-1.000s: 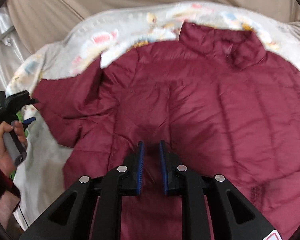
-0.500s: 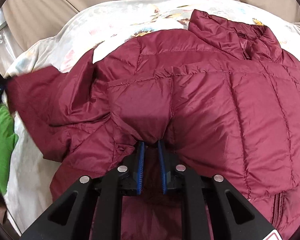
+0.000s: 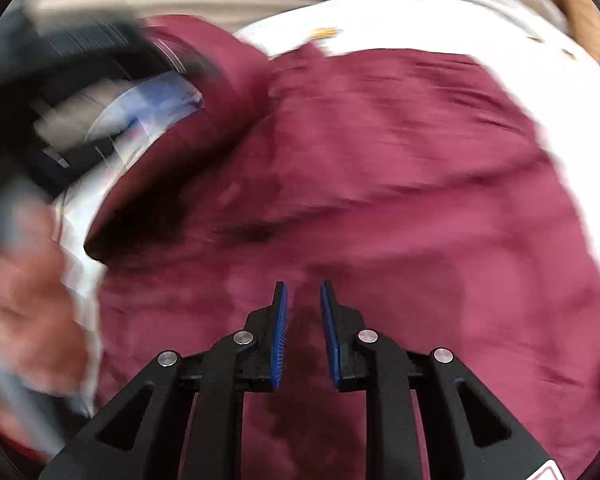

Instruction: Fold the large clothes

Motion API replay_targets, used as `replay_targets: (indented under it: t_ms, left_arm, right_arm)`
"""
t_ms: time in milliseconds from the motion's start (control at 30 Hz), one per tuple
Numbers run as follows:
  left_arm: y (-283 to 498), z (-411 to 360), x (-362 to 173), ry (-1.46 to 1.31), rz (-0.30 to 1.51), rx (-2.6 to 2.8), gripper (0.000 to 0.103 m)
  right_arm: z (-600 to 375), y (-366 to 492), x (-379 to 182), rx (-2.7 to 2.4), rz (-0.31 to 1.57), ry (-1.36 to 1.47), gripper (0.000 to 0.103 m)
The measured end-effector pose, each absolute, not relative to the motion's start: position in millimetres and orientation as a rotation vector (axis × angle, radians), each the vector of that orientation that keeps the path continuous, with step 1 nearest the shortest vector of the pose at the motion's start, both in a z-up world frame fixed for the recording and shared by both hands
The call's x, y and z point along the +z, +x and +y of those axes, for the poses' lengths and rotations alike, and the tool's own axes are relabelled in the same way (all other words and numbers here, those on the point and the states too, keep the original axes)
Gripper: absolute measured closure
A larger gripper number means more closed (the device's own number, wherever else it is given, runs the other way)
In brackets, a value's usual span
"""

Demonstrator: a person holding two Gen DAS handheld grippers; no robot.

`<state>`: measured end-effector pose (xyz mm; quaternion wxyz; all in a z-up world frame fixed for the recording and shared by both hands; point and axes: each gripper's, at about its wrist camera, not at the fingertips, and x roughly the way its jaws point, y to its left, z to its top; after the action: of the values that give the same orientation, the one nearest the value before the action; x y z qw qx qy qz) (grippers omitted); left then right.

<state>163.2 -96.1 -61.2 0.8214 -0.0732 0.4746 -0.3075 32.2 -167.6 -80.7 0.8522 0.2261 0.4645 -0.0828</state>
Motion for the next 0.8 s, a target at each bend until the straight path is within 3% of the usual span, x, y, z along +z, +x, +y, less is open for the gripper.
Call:
replay_targets:
  t_ms: [100, 233, 267, 300, 433, 767, 800]
  left_arm:
    - [136, -95, -81, -0.226, 1.074, -0.638, 0.071]
    - [120, -50, -55, -0.285, 0.982, -0.555, 0.04]
    - [121, -35, -48, -0.293, 0.955, -0.508, 0.039]
    - [126, -18, -42, -0.306, 0.943, -0.457, 0.038]
    - [155, 48, -48, -0.465, 0.964, -0.254, 0.036]
    - [190, 149, -99, -0.777, 1.023, -0.04, 0.037]
    - [191, 149, -102, -0.784, 1.028, -0.043, 0.044]
  right_arm:
    - [-198, -1, -78, -0.246, 0.975, 0.466, 0.079]
    - [-224, -12, -65, -0.254, 0.94, 0.5, 0.072]
    - [-226, -7, -60, -0.238, 0.92, 0.506, 0.065]
    - [-232, 2, -56, -0.226, 0.906, 0.506, 0.056]
    - [-238, 52, -44, -0.177, 0.858, 0.521, 0.043]
    - [-269, 138, -89, -0.274, 0.942, 0.597, 0.039]
    - [-269, 143, -97, -0.282, 0.973, 0.61, 0.049]
